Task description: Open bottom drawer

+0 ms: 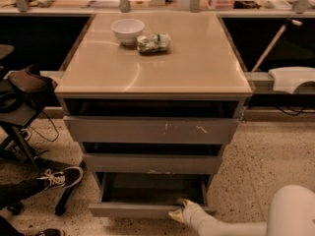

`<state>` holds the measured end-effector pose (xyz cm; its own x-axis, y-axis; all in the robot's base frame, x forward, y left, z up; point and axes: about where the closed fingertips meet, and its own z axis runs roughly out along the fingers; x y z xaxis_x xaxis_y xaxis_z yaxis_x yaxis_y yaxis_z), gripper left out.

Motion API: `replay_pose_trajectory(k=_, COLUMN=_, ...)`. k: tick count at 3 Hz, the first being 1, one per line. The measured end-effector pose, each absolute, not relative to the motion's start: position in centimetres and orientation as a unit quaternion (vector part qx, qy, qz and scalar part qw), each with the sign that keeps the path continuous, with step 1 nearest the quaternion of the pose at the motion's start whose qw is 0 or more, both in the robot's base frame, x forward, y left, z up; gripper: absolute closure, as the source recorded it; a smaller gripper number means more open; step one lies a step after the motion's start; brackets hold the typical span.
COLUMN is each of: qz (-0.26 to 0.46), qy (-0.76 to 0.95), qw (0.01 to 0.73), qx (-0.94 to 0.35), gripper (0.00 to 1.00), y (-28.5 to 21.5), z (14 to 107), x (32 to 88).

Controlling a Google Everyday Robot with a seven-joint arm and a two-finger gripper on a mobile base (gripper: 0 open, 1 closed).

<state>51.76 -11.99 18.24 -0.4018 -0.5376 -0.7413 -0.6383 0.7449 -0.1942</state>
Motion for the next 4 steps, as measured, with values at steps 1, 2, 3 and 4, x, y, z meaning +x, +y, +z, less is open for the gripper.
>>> replay_pose_trajectory(k=1, qz=0.060, qy=0.835, qw=0.419, qx=-0.352, gripper=1.00, y=-11.9, z=18.9, x=51.8)
replay_pose_trajectory(k=2, qz=0.063, qy=0.838, qw=0.419, qx=-0.344, gripper=1.00, y=-12.1, z=18.7, x=50.3)
replay_pose_trajectory(k=3, qz=0.063, qy=0.838, qw=0.419, qx=-0.344, gripper=1.00, y=-12.1, z=19.2, x=50.2)
replay_pose_trajectory(k=4, qz=0.067, qy=0.841, qw=0.420, qx=-0.336, gripper=1.00, y=-12.3, z=18.9, x=48.6)
